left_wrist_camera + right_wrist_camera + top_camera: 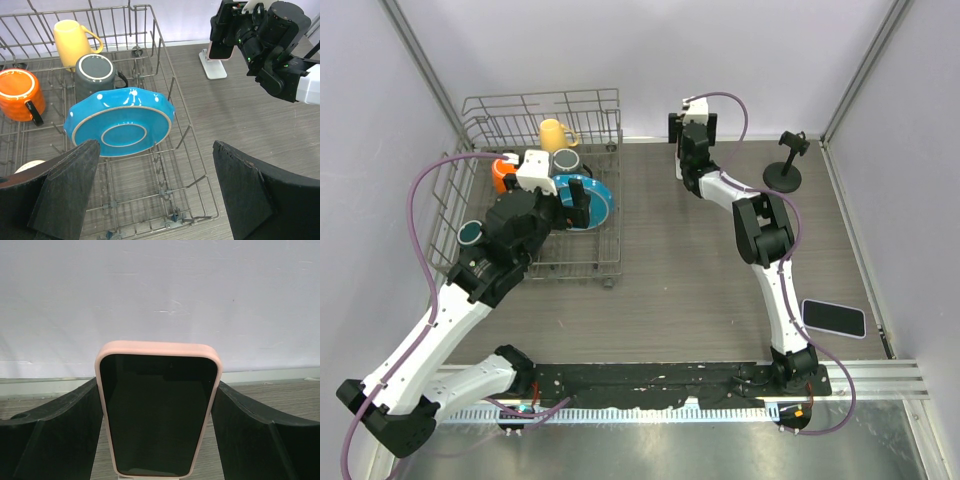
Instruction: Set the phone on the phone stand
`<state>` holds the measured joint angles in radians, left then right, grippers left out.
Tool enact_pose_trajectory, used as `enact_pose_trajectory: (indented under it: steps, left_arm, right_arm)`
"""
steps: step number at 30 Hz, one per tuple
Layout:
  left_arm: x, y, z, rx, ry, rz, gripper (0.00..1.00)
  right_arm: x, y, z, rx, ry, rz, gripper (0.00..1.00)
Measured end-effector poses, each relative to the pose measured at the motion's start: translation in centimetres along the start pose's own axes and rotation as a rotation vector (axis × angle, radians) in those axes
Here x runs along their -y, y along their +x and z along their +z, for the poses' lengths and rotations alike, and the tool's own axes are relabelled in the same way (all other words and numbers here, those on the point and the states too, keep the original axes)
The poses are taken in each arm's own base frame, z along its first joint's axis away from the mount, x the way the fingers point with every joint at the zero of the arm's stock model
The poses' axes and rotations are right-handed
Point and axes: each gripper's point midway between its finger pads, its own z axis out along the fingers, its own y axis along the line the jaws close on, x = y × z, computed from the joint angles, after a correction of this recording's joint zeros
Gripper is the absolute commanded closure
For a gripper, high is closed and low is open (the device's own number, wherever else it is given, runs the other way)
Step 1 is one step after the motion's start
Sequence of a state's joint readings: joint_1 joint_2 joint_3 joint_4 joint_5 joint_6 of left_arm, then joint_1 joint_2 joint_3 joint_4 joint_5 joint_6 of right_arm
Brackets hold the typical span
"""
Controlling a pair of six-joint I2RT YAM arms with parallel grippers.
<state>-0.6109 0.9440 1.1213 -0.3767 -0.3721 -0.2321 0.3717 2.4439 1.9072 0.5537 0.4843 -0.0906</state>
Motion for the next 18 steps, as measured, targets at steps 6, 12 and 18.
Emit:
enact_pose_trajectory:
  steps: [6, 12, 18]
  left_arm:
    - [0.02, 0.01, 0.03, -0.001, 0.004, -0.005, 0.0]
    - [0.05, 0.0, 0.04, -0.002, 0.008, -0.007, 0.0]
    - [0.03, 0.0, 0.07, -0.002, 0.009, -0.015, 0.0]
  right_arm:
    - [-0.14, 0.04, 0.01, 0.001, -0.011, 0.002, 0.99]
    - [-0.35, 0.04, 0.0, 0.007, -0.023, 0.004, 0.9]
    - [-0.55, 0.18, -0.08, 0.013, -0.036, 0.004, 0.78]
